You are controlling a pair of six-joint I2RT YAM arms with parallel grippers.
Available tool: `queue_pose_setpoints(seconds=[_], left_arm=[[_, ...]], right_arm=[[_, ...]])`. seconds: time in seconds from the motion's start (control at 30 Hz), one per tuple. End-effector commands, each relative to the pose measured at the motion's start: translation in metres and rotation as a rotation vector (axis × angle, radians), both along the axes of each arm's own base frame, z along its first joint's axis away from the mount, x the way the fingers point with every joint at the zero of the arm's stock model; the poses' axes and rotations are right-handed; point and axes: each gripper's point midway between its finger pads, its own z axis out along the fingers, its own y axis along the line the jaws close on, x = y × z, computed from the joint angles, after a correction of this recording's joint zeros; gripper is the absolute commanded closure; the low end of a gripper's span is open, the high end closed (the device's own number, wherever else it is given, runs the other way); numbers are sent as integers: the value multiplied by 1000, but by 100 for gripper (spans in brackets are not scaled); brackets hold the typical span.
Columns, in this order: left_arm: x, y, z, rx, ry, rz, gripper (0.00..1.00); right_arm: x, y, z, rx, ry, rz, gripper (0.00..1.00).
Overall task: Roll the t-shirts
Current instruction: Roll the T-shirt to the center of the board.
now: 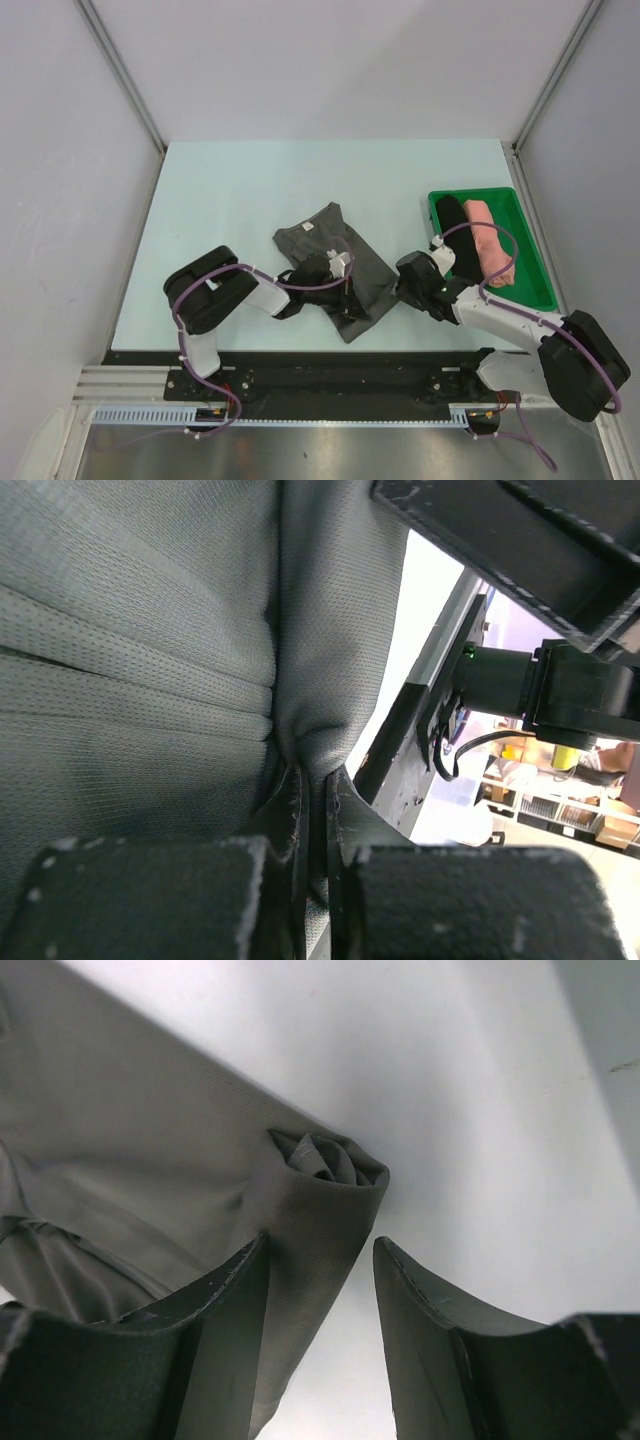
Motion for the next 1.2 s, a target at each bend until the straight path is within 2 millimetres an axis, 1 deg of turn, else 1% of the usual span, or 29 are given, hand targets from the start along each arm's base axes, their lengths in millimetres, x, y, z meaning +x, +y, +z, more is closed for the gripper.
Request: queue_pose_setpoints(seconds=[0.0,0.1,0.13,0.17,0.2,0.23,0.27,0.3,0.33,0.37,0.4,0.47,0.5,0.53,0.57,0.6,0.63,0.67,0.73,0.77,0.8,0.83,0.9,0.97,1.0,1.03,1.1,1.13,1.17], left_arm=[[-5,14,-25,98,33,-15,96],[-4,14,-24,108,19,-20,93],[-3,14,-23,108,1,-27,90],[-2,16,-23,125,-7,-23,87],[1,16,-22,133,-21,-22,81],[4,16,-17,134,-62,-30,78],[6,17,-16,157,-75,-25,75],[8,18,-15,168,-88,-25,69],[11,18,-9,166,-127,-34,67],[11,20,-9,185,-132,-37,64],[16,19,-4,187,-155,-31,60],[19,20,5,199,-202,-43,55],[24,22,6,224,-234,-26,51],[25,24,7,244,-274,-37,49],[27,26,16,261,-303,-29,49],[34,31,17,291,-339,1,48],[36,32,21,308,-383,2,47],[37,35,30,325,-418,11,46],[46,42,36,414,-533,50,44],[44,47,36,460,-554,48,44],[46,48,44,478,-598,67,43],[44,49,47,515,-655,68,42],[44,47,57,539,-728,77,40],[38,39,66,558,-797,74,39],[36,37,65,576,-824,56,39],[31,32,70,593,-867,54,38],[27,26,72,622,-926,35,37],[17,20,68,639,-949,5,36],[19,18,71,662,-982,21,34]], right_arm=[[12,4,2,8,-39,-31,50],[14,2,0,-8,-34,-47,51],[13,-1,-4,-25,-20,-51,52],[15,0,-3,-28,-17,-56,56],[14,0,-5,-33,-2,-60,59],[12,-4,-8,-54,19,-62,64],[13,-1,-9,-61,36,-58,73],[12,-1,-11,-71,51,-57,77],[9,-2,-14,-82,75,-54,81],[8,-3,-18,-98,95,-53,88],[9,-2,-17,-99,99,-54,91],[5,-4,-20,-116,129,-48,97],[5,-5,-21,-130,144,-50,98],[5,-5,-20,-136,149,-49,99],[4,-6,-21,-145,159,-49,100],[4,-6,-20,-155,169,-48,100],[4,-6,-20,-161,174,-44,100],[3,-7,-20,-168,180,-42,100],[3,-7,-21,-181,196,-40,100],[2,-7,-22,-186,202,-37,100],[1,-8,-23,-190,211,-34,100],[1,-7,-24,-191,217,-30,100],[0,-7,-25,-197,224,-27,100],[0,-8,-26,-203,232,-27,100],[-1,-8,-27,-206,238,-23,100],[0,-8,-28,-207,244,-23,100],[-2,-7,-30,-212,255,-14,100],[-1,-6,-30,-209,257,-14,100],[-1,-6,-30,-212,261,-12,100]])
